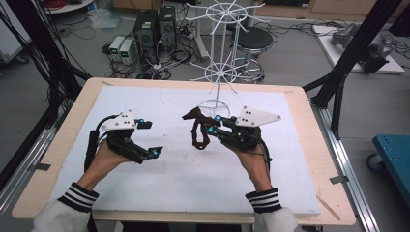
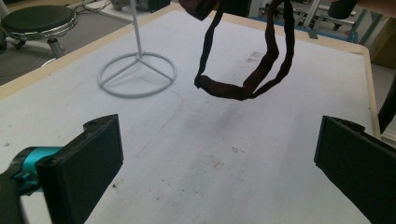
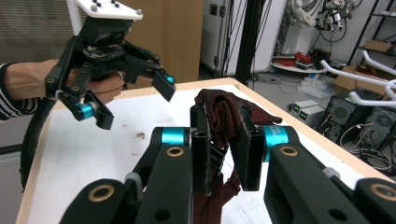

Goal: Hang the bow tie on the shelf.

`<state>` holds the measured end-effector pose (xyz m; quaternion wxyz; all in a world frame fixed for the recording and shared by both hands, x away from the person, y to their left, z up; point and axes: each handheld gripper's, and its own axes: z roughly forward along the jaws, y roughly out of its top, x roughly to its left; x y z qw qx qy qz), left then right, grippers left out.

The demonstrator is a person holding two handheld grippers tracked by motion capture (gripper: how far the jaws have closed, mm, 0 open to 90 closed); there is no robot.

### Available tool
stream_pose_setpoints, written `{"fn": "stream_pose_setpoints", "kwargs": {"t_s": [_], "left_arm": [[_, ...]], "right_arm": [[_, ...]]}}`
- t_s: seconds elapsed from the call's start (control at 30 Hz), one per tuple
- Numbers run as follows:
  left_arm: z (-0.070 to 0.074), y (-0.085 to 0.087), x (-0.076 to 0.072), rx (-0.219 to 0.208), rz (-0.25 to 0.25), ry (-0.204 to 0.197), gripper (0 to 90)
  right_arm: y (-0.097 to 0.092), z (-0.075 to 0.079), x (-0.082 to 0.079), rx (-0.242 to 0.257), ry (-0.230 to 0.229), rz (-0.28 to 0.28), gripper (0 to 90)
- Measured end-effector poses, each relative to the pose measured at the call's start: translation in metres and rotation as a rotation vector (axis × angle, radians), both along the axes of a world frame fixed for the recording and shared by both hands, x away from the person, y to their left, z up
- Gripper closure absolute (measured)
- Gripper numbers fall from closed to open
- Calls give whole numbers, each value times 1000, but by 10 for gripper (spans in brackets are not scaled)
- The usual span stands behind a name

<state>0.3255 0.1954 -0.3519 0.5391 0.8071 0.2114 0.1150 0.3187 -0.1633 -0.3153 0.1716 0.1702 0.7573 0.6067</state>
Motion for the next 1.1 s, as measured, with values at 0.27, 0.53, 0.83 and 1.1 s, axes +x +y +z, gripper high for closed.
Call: {"fn": "stream_pose_setpoints", "kwargs": {"t_s": [0.27,0.53,0.83,1.1], "left_arm": [[-6,16,-8,-27,18,-29,17],[-11,34,-18,-59,51,-76,17],[-24,56,-26,-92,94,-90,17],[-29,71,-30,-110,109,-104,17]], "right_arm": [[0,11,9,-4,-7,-3,792],[-3,21,18,-8,-13,-14,791],[-2,30,33,-15,-16,-18,791],[-3,37,47,-27,-14,-25,790]]}}
